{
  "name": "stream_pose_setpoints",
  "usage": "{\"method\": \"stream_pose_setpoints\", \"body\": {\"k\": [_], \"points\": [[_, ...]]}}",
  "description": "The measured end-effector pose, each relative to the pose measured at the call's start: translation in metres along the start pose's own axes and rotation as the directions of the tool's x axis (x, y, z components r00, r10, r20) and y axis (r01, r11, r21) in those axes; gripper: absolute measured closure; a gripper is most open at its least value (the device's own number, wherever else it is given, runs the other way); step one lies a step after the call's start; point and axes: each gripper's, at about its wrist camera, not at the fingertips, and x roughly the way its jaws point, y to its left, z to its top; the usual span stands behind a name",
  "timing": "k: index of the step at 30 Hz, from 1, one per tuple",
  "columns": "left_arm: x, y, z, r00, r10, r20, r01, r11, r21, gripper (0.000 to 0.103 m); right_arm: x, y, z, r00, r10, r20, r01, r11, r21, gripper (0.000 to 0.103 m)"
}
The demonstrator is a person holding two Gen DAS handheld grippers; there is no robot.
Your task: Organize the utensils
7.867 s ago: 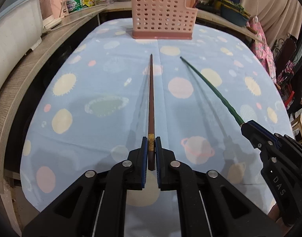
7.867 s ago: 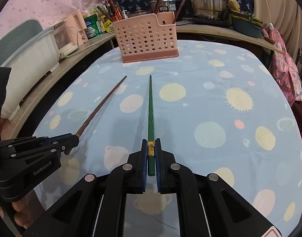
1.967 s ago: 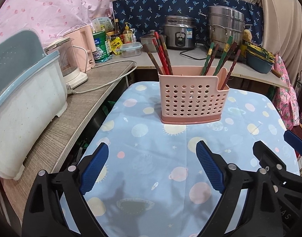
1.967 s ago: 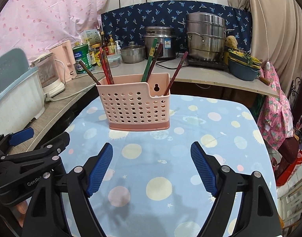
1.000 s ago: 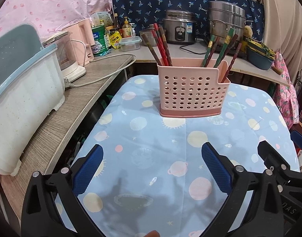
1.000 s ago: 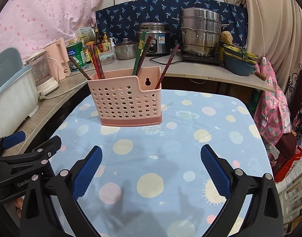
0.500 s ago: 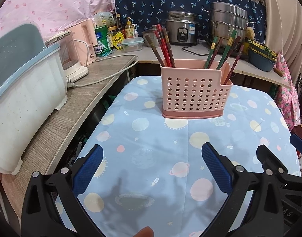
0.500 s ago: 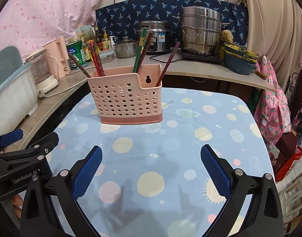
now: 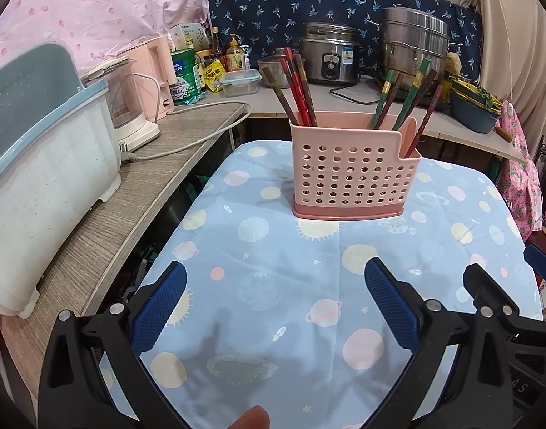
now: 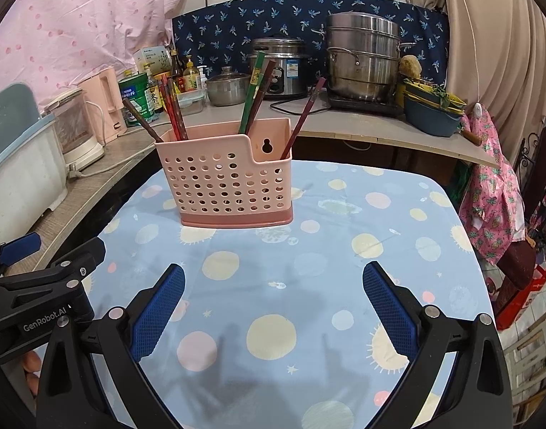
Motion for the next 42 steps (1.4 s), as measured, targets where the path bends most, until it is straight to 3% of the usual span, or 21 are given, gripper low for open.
{"method": "stream_pose_setpoints", "body": {"k": [25,42], "points": [[0.004,-0.006,0.001,0.999,0.010,0.040,-0.010,1.000,0.003,0.007,0.004,-0.001,0.003,1.000,-0.009,-0.004,0.009,1.000,0.003,0.007],[0.015,-0.005,0.001,1.000,0.004,-0.005,-0.004,1.000,-0.013,0.007,0.009,0.001,0.003,1.000,-0.009,-0.012,0.009,1.000,-0.006,0.007]]}}
